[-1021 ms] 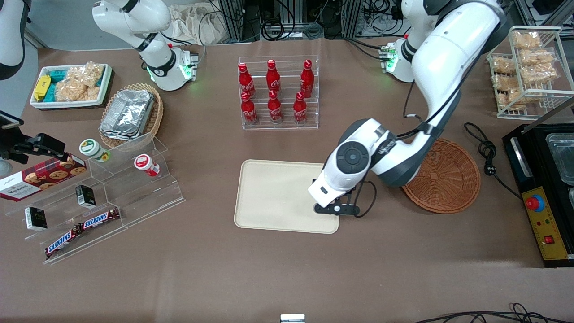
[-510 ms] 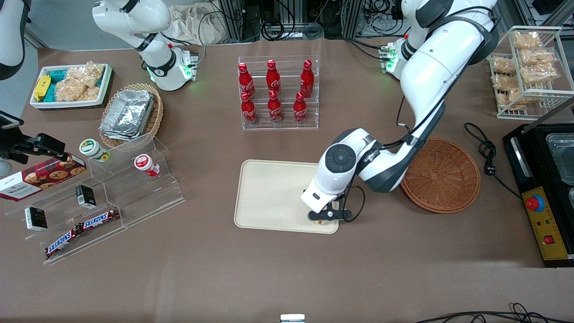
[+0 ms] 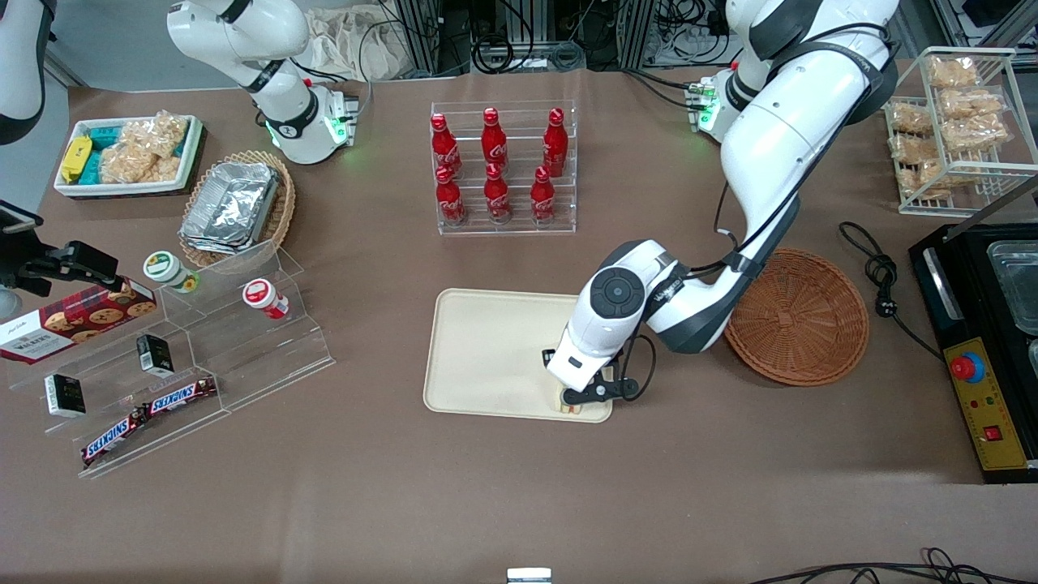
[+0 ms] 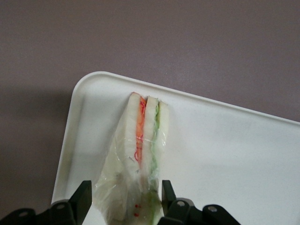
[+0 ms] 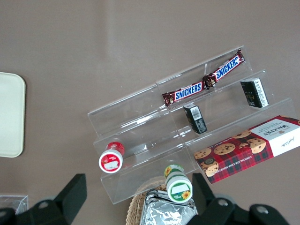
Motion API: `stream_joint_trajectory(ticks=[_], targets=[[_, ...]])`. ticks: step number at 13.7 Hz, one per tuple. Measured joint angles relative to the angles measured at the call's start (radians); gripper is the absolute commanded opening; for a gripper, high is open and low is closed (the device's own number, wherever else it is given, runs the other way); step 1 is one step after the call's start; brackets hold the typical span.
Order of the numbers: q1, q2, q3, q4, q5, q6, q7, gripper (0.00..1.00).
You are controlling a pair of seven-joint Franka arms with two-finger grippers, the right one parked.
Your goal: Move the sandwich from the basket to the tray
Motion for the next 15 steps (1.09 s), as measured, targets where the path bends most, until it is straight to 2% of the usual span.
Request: stream_joint_trajectory(ticks=[3, 5, 9, 12, 15], targets=[[0.000, -0.006, 0.000, 0.020, 0.000, -0.019, -0.019, 0.73], [0.001, -0.032, -0.002, 0.037, 0.001, -0.116, -0.021, 0.73], [0.067, -0.182, -0.015, 0.004, -0.007, -0.316, -0.017, 0.72], [0.223, -0.384, -0.044, -0.168, -0.117, -0.346, 0.073, 0.72], [0.403, -0.585, -0.048, -0.308, -0.278, -0.394, 0.348, 0.73]])
